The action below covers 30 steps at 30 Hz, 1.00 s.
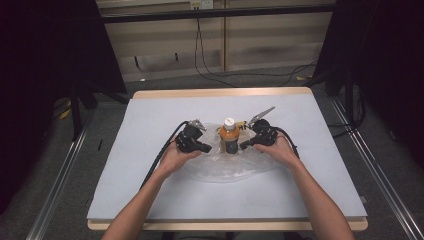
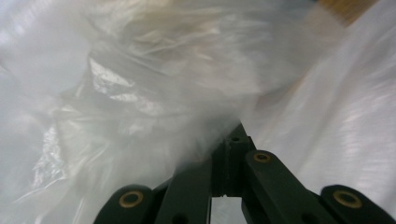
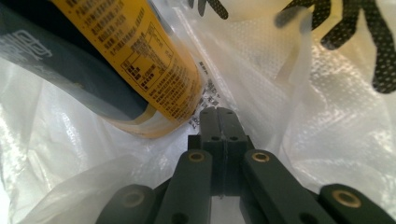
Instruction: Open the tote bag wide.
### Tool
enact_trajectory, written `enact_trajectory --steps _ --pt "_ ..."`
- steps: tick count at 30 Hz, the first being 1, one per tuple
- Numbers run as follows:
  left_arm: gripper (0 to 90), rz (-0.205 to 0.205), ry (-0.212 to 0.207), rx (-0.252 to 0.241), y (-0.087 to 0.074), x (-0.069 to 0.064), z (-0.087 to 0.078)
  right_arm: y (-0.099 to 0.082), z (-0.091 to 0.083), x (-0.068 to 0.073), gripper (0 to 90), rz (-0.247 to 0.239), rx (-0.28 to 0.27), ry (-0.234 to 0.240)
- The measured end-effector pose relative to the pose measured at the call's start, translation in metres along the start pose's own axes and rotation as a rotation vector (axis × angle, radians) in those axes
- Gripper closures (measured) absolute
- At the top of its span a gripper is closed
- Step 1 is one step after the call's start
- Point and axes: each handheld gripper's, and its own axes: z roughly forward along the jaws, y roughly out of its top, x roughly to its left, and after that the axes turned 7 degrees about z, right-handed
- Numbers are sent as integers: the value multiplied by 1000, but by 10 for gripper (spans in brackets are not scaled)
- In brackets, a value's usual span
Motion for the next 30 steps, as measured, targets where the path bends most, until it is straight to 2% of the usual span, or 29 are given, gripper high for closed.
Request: enact_trajectory --steps 5,8,10,11,13,14,15,18,20,21,22,23,24,28,30 --pt "900 61 9 -29 8 -24 -19 3 -2 2 900 -6 0 0" --pt "900 82 -14 -46 9 -36 -17 6 -4 2 900 -3 -4 -8" --pt "900 113 -28 -14 12 -39 -12 8 -6 2 900 -6 -2 -8" --pt "900 106 -35 -20 12 -40 -5 10 -7 3 900 -8 -1 -8" --pt "900 98 -53 5 12 -38 3 14 -8 4 900 -18 -7 -7" --pt "900 78 -71 8 10 -36 9 16 -8 5 900 -20 -5 -8" --pt "900 79 -72 34 9 -34 13 17 -8 6 900 -25 0 -7" --pt "900 58 -83 48 3 -30 26 18 -5 4 900 -31 8 0" --pt "900 64 -92 68 1 -31 31 17 0 -2 900 -11 17 2" --pt "900 58 -95 57 0 -33 33 16 1 -5 900 -1 19 4" --pt "900 68 -111 61 1 -34 33 15 4 -9 900 14 12 7" --pt "900 76 -110 70 1 -38 32 15 5 -11 900 36 29 4" --pt "900 82 -117 80 0 -42 31 14 6 -14 900 42 11 23" --pt "900 142 -129 107 -5 -59 24 21 6 -19 900 62 3 -62" --pt "900 154 -140 95 -11 -69 20 26 7 -22 900 75 -5 -106"
